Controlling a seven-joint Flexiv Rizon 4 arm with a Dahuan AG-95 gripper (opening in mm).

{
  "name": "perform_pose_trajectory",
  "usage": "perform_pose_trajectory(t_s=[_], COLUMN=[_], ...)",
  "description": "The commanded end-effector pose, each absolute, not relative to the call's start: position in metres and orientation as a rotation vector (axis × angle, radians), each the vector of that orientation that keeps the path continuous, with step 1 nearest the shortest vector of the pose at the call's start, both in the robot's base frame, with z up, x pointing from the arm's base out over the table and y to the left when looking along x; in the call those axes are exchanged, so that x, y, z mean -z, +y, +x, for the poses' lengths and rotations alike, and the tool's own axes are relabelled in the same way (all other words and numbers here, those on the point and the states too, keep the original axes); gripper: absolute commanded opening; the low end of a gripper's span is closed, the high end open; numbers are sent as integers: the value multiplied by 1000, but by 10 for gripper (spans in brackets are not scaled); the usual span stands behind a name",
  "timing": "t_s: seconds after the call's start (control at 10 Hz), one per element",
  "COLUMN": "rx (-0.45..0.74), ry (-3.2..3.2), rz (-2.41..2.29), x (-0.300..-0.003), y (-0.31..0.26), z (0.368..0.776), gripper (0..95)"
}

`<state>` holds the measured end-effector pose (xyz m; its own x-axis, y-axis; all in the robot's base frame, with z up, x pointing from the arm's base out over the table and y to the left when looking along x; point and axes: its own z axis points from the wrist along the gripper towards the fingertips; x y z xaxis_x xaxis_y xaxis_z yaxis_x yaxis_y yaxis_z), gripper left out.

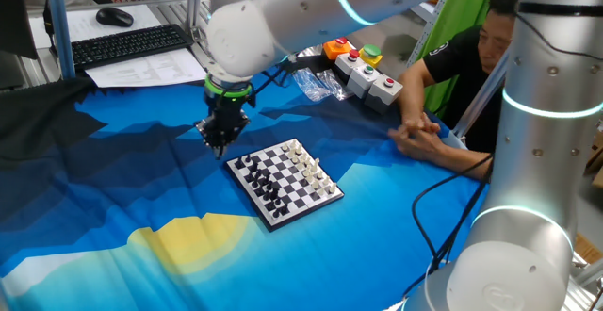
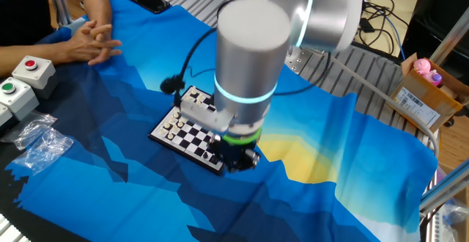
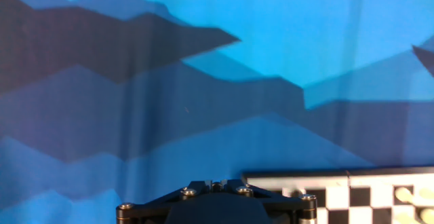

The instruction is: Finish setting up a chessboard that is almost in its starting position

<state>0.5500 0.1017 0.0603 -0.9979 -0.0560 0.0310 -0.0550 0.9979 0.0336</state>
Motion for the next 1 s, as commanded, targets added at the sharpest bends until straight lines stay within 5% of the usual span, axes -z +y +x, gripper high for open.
perform_pose_trajectory(t_s=[0.1,1.0], rx=[49,43], ry=[-3108,-3118], rz=[105,143], x=[-59,-52], y=[92,69], z=[547,530], gripper=[0,0])
